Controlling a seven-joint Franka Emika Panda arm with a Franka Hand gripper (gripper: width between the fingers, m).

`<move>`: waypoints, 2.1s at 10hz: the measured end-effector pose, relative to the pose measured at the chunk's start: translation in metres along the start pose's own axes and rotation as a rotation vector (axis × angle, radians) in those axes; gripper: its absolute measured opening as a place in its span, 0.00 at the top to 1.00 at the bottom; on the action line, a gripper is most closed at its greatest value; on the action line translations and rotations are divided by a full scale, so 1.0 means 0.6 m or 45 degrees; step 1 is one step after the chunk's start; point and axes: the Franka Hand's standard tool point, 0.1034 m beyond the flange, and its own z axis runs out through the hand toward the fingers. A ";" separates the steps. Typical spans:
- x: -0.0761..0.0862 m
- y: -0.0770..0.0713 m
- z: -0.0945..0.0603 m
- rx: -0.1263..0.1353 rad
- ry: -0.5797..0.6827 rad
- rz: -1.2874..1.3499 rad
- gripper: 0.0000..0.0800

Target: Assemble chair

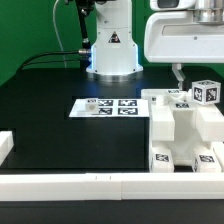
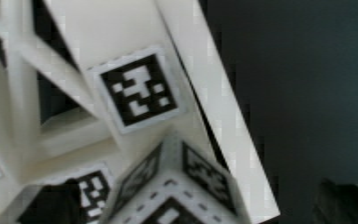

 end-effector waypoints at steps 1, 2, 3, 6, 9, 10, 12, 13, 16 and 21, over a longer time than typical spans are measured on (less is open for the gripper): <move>0.002 0.006 0.000 -0.018 0.003 -0.225 0.19; 0.004 0.010 0.000 -0.024 0.002 -0.369 0.19; 0.003 0.010 0.001 -0.023 0.002 -0.324 0.35; 0.003 0.010 0.001 -0.022 0.002 -0.211 0.65; 0.003 0.010 0.002 -0.020 0.004 0.057 0.65; 0.004 0.011 0.002 -0.018 0.004 0.161 0.65; 0.005 0.011 0.003 -0.022 0.008 0.542 0.65; 0.002 0.005 0.002 -0.024 0.009 0.727 0.65; 0.006 -0.005 0.000 0.019 -0.013 1.336 0.65; 0.007 -0.003 0.004 0.013 -0.012 1.352 0.34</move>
Offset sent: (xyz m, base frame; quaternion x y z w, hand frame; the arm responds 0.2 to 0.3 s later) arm 0.0000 0.0000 0.0000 0.0000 0.0000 0.0650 0.9979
